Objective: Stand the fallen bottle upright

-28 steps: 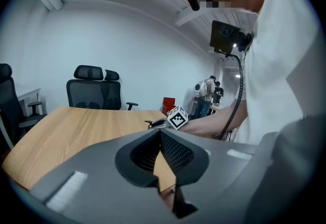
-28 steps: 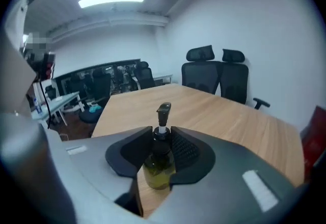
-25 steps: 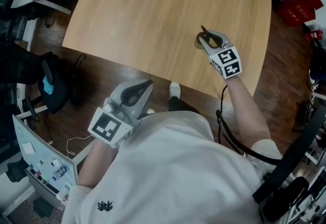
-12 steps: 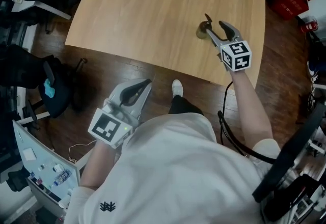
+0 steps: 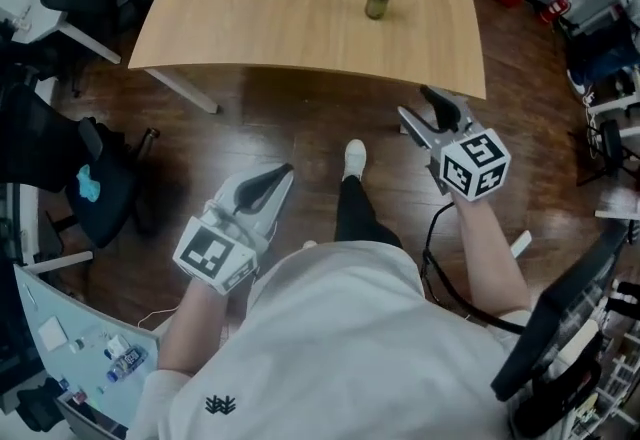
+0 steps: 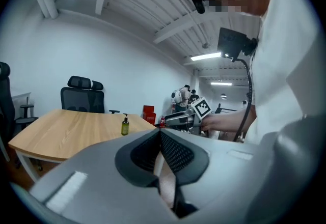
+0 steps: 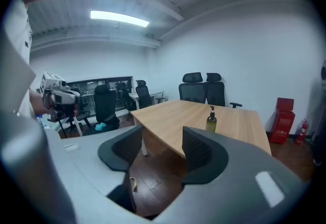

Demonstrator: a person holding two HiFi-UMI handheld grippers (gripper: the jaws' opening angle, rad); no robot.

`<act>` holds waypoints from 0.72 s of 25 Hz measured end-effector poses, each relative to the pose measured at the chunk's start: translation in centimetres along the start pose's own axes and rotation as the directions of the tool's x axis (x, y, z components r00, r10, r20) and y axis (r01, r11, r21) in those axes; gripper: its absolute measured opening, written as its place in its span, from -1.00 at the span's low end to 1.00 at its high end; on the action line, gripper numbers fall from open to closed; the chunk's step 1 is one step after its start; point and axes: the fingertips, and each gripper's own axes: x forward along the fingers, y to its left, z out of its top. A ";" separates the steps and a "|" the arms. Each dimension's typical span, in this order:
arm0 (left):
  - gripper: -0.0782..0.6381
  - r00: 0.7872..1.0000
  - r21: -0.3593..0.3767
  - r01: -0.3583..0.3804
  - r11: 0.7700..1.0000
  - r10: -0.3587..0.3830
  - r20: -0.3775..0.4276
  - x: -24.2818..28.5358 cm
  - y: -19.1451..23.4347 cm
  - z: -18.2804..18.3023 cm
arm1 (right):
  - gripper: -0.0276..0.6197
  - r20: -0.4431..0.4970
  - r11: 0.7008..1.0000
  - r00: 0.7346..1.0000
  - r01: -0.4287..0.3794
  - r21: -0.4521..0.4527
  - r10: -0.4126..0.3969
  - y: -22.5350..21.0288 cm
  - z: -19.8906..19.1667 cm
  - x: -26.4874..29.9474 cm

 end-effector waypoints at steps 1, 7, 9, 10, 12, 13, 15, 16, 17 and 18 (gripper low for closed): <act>-0.78 1.000 -0.003 0.016 1.000 -0.016 -0.007 -1.0 -1.0 -0.4 | -0.15 0.000 1.000 1.000 -0.006 0.019 0.006 2.0 -0.4 -1.9; -0.78 0.998 0.003 0.063 0.998 -0.063 -0.003 -5.1 -6.6 -1.2 | -0.15 0.010 0.999 1.000 -0.012 0.031 0.011 11.4 -1.7 -11.1; -0.78 0.997 0.019 0.075 0.997 -0.075 -0.010 -5.8 -8.3 -1.7 | -0.15 0.019 1.000 1.000 -0.004 0.030 0.003 13.3 -2.3 -13.7; -0.78 0.997 0.025 0.078 0.997 -0.078 -0.010 -6.2 -9.0 -1.8 | -0.15 0.020 1.000 1.000 -0.001 0.025 0.000 14.2 -2.7 -14.8; -0.78 0.997 0.030 0.080 0.996 -0.080 -0.004 -6.8 -10.4 -2.1 | -0.15 0.023 1.000 1.000 -0.003 0.015 0.002 15.4 -3.3 -16.6; -0.78 0.997 0.031 0.077 0.997 -0.077 0.000 -7.2 -11.1 -2.3 | -0.15 0.027 1.000 1.000 -0.005 0.009 0.005 15.9 -3.6 -17.4; -0.78 0.997 0.037 0.070 0.997 -0.070 0.009 -7.9 -12.5 -2.6 | -0.15 0.039 1.000 0.999 -0.005 -0.009 0.005 16.8 -4.1 -18.9; -0.78 0.997 0.043 0.071 0.997 -0.071 0.013 -8.2 -13.3 -2.7 | -0.15 0.048 1.000 0.999 -0.003 -0.015 0.003 17.4 -4.3 -19.9; -0.78 0.997 0.048 0.078 0.996 -0.078 0.015 -8.3 -14.4 -2.9 | -0.15 0.055 1.000 0.998 0.002 -0.017 -0.001 18.1 -4.7 -21.2; -0.78 0.996 0.049 0.089 0.995 -0.090 0.015 -8.2 -15.6 -3.1 | -0.16 0.060 1.000 0.998 0.010 -0.014 -0.009 18.7 -5.3 -22.6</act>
